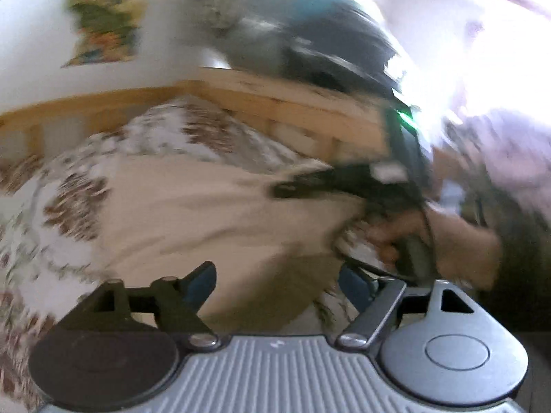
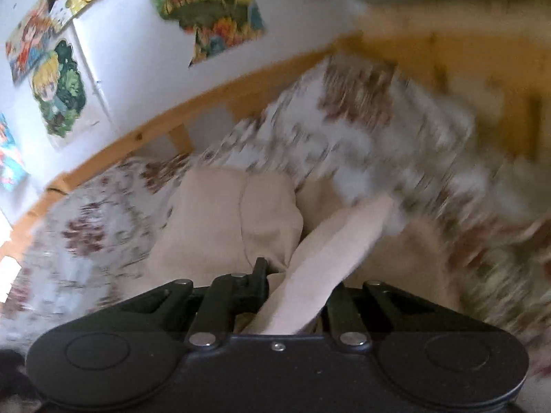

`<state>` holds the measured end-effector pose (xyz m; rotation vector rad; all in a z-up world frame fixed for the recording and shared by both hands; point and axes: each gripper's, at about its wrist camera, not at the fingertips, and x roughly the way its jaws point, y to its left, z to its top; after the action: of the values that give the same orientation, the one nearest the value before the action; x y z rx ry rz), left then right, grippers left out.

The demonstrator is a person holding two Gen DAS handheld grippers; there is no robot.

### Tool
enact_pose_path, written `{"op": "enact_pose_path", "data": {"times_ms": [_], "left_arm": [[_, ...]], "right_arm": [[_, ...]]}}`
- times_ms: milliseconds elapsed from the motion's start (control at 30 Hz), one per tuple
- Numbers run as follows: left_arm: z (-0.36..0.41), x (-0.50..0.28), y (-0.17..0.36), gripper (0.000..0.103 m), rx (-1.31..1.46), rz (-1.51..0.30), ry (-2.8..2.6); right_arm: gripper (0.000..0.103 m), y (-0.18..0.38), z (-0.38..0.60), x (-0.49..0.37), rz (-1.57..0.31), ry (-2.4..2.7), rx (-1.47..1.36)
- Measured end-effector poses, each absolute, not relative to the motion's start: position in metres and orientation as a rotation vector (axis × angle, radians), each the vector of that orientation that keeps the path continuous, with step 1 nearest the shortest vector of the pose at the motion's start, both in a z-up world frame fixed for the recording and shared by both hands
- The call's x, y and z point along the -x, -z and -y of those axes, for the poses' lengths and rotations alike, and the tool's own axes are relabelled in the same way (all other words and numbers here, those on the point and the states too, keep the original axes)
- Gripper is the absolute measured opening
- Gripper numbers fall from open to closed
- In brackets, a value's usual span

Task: Fold large clothes

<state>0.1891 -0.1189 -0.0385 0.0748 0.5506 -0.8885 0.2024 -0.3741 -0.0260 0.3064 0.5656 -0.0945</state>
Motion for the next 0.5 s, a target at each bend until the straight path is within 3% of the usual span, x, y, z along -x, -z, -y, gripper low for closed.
{"op": "enact_pose_path", "data": {"times_ms": [100, 267, 333, 500], "left_arm": [[0.110, -0.219, 0.045, 0.088, 0.004, -0.599, 0.740], [0.101, -0.277, 0.090, 0.087, 0.260, -0.850, 0.646], [0.098, -0.282, 0.108, 0.092, 0.311, -0.900, 0.657], [0.096, -0.287, 0.129, 0.099, 0.349, -0.924, 0.660]], "right_arm": [[0.012, 0.029, 0.376, -0.206, -0.546, 0.175, -0.168], [0.013, 0.054, 0.372, -0.226, -0.637, 0.187, -0.019], [0.015, 0.064, 0.371, -0.231, -0.687, 0.187, 0.007], [0.027, 0.072, 0.367, -0.233, -0.736, 0.227, 0.037]]}}
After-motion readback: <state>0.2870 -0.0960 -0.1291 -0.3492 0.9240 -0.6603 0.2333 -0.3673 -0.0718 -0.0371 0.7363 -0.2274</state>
